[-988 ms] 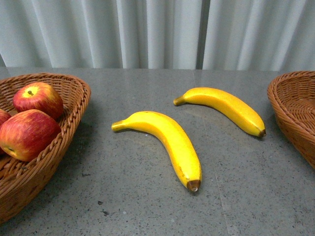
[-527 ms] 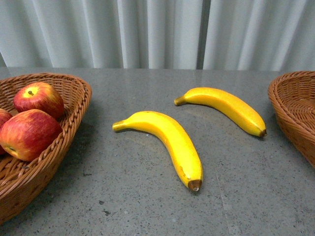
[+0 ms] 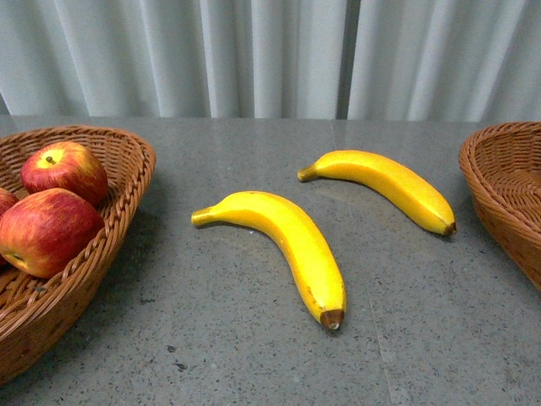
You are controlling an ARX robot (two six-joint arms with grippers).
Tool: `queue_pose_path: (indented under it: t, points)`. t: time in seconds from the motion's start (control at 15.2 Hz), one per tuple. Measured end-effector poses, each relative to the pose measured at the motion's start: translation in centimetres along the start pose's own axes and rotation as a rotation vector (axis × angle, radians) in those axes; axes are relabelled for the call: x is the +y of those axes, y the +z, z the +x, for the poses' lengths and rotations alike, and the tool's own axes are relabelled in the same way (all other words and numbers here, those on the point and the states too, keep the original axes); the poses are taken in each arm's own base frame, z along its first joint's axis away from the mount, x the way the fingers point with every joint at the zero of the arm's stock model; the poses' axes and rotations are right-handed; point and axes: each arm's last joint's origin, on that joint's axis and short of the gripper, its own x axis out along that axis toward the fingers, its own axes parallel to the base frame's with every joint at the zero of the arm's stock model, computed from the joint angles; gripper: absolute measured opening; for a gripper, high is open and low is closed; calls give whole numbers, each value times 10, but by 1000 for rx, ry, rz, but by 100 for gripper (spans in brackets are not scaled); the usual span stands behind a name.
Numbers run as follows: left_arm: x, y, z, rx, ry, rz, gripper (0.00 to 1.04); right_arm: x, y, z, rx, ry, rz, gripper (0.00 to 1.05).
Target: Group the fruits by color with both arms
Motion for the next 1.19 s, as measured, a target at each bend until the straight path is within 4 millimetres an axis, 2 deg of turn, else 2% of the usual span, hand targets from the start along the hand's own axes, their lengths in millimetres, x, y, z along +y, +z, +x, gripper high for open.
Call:
queue_pose_path:
  t: [0.33,0.72,0.79,1.19]
  points:
    - [0,-23,0,1,1,0,1,0,0,0,0,0,0,98]
    - [0,-36,0,-14,0,0,1,0,0,0,0,0,0,98]
    - [1,-43,0,-5,-1,0,1,0,0,0,0,0,0,98]
    - [1,-43,0,-7,0,0,1,0,0,0,0,0,0,98]
